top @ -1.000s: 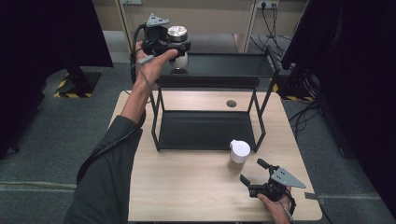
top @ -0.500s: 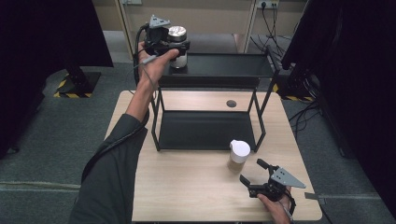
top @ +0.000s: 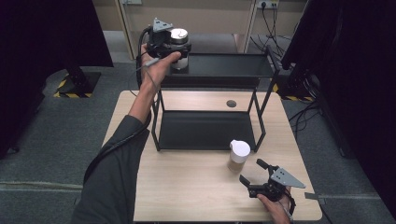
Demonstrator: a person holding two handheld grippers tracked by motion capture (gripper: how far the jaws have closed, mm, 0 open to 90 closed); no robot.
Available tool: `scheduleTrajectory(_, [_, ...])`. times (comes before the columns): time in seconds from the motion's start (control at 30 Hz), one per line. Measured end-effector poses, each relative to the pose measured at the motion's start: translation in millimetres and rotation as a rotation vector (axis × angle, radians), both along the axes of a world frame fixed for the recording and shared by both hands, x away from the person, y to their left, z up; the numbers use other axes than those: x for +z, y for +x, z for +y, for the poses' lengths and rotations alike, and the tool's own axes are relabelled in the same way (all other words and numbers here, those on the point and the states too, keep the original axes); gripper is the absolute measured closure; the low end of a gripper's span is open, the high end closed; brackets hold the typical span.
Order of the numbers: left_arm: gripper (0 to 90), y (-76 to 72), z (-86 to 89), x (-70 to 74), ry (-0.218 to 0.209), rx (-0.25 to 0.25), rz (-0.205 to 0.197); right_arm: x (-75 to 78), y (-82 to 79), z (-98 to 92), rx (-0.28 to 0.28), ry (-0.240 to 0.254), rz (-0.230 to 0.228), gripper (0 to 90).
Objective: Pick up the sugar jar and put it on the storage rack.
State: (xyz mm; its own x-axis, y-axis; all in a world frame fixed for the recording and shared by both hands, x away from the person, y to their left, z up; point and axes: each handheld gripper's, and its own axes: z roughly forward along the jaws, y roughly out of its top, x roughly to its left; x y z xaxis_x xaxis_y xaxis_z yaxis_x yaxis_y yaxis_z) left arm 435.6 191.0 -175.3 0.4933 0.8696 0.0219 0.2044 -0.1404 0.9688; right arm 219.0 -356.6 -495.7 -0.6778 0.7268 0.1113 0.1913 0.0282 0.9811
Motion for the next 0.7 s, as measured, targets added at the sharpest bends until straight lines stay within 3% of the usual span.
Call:
scheduleTrajectory(0.13, [29.9, -0.7, 0.4, -3.6, -0.005, -0.001, -0.010, -0.1, 0.0, 0.1, 0.001, 0.000, 0.000, 0.4])
scheduleTrajectory(0.27, [13.2, -1.6, -0.8, -3.8, -0.019, 0.021, -0.004, -0.1, 0.2, 0.3, 0.001, -0.001, 0.001, 0.5])
scheduleTrajectory(0.47, [0.0, -5.7, -4.7, -1.5, -0.030, 0.051, 0.002, -0.3, 0.4, 0.9, 0.002, -0.002, 0.002, 0.4])
scheduleTrajectory(0.7, [0.1, -8.8, -2.3, -2.1, -0.053, 0.048, 0.010, -0.7, 0.4, 1.0, 0.002, -0.002, 0.002, 0.5])
